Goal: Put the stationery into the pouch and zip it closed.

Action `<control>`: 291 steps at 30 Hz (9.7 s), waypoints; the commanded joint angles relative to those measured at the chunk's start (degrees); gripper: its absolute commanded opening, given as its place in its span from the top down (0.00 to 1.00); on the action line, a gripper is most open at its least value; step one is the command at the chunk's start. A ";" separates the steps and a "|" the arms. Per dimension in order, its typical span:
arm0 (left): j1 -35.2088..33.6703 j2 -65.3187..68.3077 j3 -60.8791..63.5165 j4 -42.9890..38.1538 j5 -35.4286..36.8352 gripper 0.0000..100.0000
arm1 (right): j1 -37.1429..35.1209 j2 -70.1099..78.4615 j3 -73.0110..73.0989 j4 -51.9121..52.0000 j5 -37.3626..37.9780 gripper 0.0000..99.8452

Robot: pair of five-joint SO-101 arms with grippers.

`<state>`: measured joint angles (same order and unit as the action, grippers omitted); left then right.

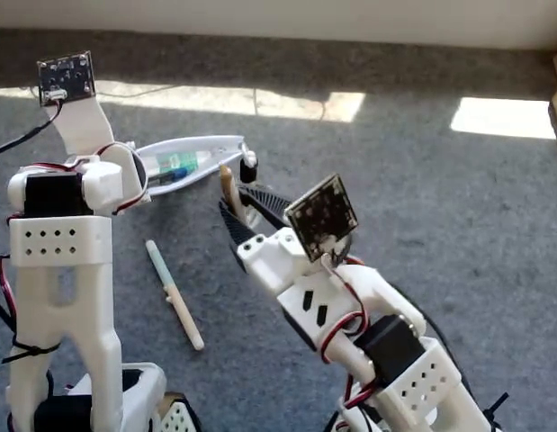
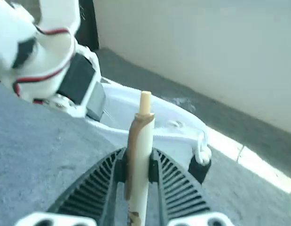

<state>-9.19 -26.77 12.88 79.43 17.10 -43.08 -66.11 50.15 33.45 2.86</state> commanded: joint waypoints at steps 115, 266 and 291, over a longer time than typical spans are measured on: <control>-21.93 -1.10 -12.44 2.81 -0.09 0.99 | -20.26 48.48 -0.75 -5.41 -4.66 0.84; -9.45 -1.19 -8.22 4.92 -2.46 0.99 | 6.81 50.15 -13.58 23.60 5.54 0.99; 6.64 -0.75 -8.04 5.19 -2.81 0.99 | 6.73 3.74 -18.07 31.87 5.27 0.99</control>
<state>-3.74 -26.51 5.58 85.85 14.73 -35.60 -60.13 38.37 65.89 8.57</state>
